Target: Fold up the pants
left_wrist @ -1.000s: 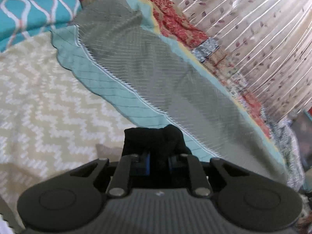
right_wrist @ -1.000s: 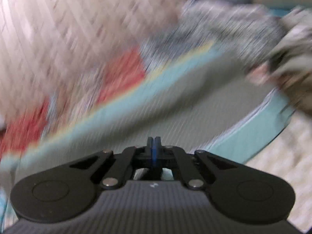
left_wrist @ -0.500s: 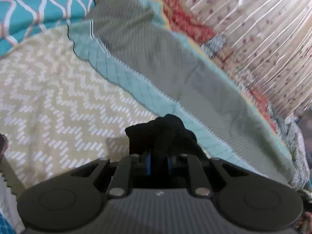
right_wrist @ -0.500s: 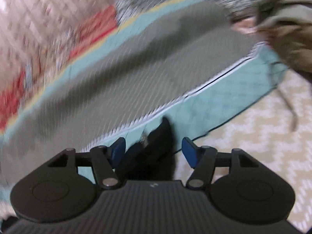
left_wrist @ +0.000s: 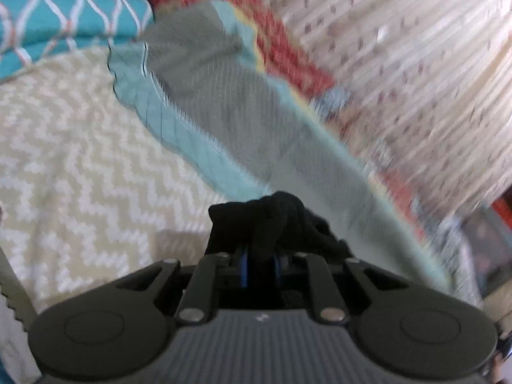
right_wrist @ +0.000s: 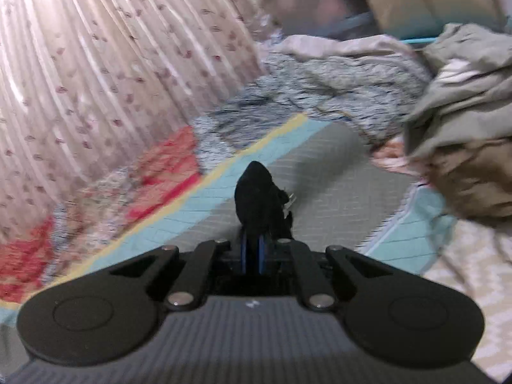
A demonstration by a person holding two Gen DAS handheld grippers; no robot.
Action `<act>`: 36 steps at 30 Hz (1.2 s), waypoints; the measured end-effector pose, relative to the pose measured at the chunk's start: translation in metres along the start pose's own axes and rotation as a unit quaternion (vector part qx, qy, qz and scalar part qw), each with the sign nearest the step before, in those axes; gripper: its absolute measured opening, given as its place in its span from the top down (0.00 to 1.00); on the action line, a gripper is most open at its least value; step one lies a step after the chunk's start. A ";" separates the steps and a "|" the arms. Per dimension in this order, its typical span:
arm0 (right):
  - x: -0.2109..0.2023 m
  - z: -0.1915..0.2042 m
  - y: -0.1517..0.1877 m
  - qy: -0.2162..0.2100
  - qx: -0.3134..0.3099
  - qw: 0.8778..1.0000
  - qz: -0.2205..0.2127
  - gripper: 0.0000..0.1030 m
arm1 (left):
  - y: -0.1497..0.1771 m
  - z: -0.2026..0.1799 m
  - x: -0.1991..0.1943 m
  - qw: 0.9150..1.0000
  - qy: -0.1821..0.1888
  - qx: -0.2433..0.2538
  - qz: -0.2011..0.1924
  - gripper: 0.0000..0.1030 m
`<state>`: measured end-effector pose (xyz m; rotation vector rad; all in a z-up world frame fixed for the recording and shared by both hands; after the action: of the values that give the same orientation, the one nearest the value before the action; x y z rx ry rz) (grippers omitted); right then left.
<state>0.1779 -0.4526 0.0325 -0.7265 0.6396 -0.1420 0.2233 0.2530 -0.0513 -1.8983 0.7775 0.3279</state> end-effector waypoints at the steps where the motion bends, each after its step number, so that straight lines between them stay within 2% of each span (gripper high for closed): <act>1: 0.005 -0.008 0.007 0.017 -0.007 1.000 0.017 0.90 | 0.006 -0.002 0.010 1.000 -0.008 0.012 0.014 0.87; 4: 0.014 -0.042 0.033 0.066 0.005 0.996 0.062 0.90 | 0.021 -0.002 0.033 0.997 -0.032 0.021 0.060 0.86; 6: 0.009 -0.067 0.049 0.089 0.030 0.993 0.074 0.89 | 0.026 -0.002 0.035 0.995 -0.045 0.031 0.080 0.81; 8: 0.005 -0.084 0.053 0.086 0.065 0.991 0.083 0.80 | 0.025 -0.002 0.030 0.995 -0.047 0.030 0.088 0.73; 9: 0.002 -0.092 0.054 0.085 0.088 0.988 0.090 0.71 | 0.022 0.000 0.025 0.994 -0.050 0.025 0.089 0.64; 10: -0.001 -0.096 0.054 0.083 0.105 0.987 0.094 0.64 | 0.017 0.002 0.016 0.995 -0.054 0.019 0.081 0.54; 11: -0.005 -0.100 0.051 0.079 0.116 0.986 0.091 0.55 | 0.010 0.005 0.007 0.996 -0.057 0.009 0.065 0.49; 12: -0.014 -0.094 0.051 0.076 0.119 0.986 0.086 0.53 | 0.002 0.008 -0.002 0.997 -0.058 -0.002 0.047 0.44; 14: -0.018 -0.092 0.045 0.068 0.117 0.987 0.086 0.50 | -0.012 0.012 -0.012 0.998 -0.058 -0.017 0.021 0.41; 16: -0.023 -0.092 0.045 0.063 0.119 0.988 0.082 0.40 | -0.024 0.011 -0.002 0.997 -0.068 -0.010 0.030 0.38; 17: -0.022 -0.092 0.041 0.060 0.122 0.988 0.078 0.37 | -0.029 0.008 0.008 0.997 -0.070 0.002 0.039 0.37; 19: -0.016 -0.095 0.033 0.055 0.130 0.987 0.075 0.34 | -0.033 -0.004 0.030 0.995 -0.061 0.040 0.062 0.25; 20: -0.016 -0.095 0.030 0.055 0.136 0.987 0.072 0.33 | -0.033 -0.011 0.044 0.993 -0.063 0.066 0.076 0.23; 24: -0.002 -0.093 0.019 0.058 0.134 0.986 0.077 0.31 | -0.022 -0.033 0.091 0.975 -0.089 0.169 0.116 0.21; 26: 0.009 -0.088 0.015 0.055 0.123 0.986 0.093 0.31 | -0.013 -0.039 0.109 0.966 -0.107 0.198 0.127 0.24; 27: 0.014 -0.084 0.015 0.056 0.113 0.987 0.101 0.30 | -0.010 -0.043 0.113 0.964 -0.110 0.206 0.127 0.30; 28: 0.018 -0.080 0.015 0.062 0.097 0.987 0.108 0.28 | -0.007 -0.046 0.117 0.962 -0.110 0.216 0.127 0.45; 29: 0.022 -0.076 0.016 0.074 0.080 0.988 0.111 0.27 | -0.005 -0.049 0.119 0.961 -0.106 0.222 0.128 0.52; 30: 0.026 -0.074 0.016 0.090 0.062 0.988 0.111 0.27 | -0.002 -0.049 0.119 0.959 -0.107 0.226 0.131 0.65; 31: 0.030 -0.074 0.015 0.101 0.054 0.988 0.108 0.27 | -0.002 -0.050 0.121 0.958 -0.110 0.230 0.132 0.83; 32: 0.032 -0.076 0.015 0.110 0.057 0.987 0.104 0.27 | -0.003 -0.050 0.122 0.957 -0.113 0.233 0.131 0.85; 35: 0.033 -0.092 0.017 0.112 0.116 0.981 0.104 0.28 | -0.012 -0.049 0.110 0.965 -0.106 0.213 0.110 0.87; 36: 0.033 -0.096 0.021 0.110 0.126 0.980 0.112 0.38 | -0.015 -0.050 0.104 0.967 -0.105 0.209 0.098 0.88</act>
<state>0.1458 -0.5030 -0.0520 -0.3931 0.8914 -0.0937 0.3058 0.1744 -0.0738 -1.3710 0.8203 0.4416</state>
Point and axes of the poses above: each gripper's, at about its wrist camera, not at the fingertips, and x roughly the way its jaws point, z to its left, y to its underside, the point moved 6 cm from there along x, roughly the way its jaws point, and after that the axes turned 13 degrees about x, right-handed, at the moved point
